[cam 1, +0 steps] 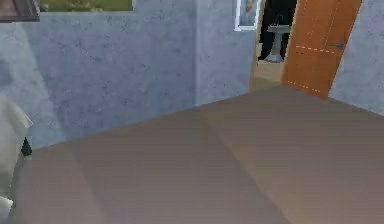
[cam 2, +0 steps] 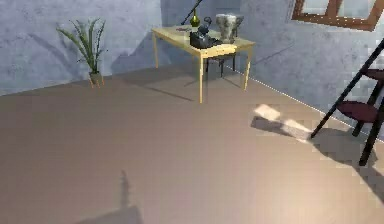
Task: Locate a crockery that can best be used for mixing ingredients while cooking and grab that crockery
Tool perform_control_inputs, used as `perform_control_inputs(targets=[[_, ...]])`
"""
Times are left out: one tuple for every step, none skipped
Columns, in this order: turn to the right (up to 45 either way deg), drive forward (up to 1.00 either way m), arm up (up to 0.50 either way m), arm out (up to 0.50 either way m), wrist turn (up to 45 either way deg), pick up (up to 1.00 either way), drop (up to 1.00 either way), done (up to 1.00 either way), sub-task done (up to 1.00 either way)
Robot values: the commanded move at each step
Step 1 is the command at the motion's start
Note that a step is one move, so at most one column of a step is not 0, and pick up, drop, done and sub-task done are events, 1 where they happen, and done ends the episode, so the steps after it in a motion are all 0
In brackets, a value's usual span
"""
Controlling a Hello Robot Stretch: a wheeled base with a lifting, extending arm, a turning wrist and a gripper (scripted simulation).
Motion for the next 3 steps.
perform_control_inputs(targets=[[24.0,0.0,0.0,0.0,0.0,0.0,0.0,0.0,0.0],[0.0,1.0,0.0,0.0,0.0,0.0,0.0,0.0,0.0],[0.0,1.0,0.0,0.0,0.0,0.0,0.0,0.0,0.0]])
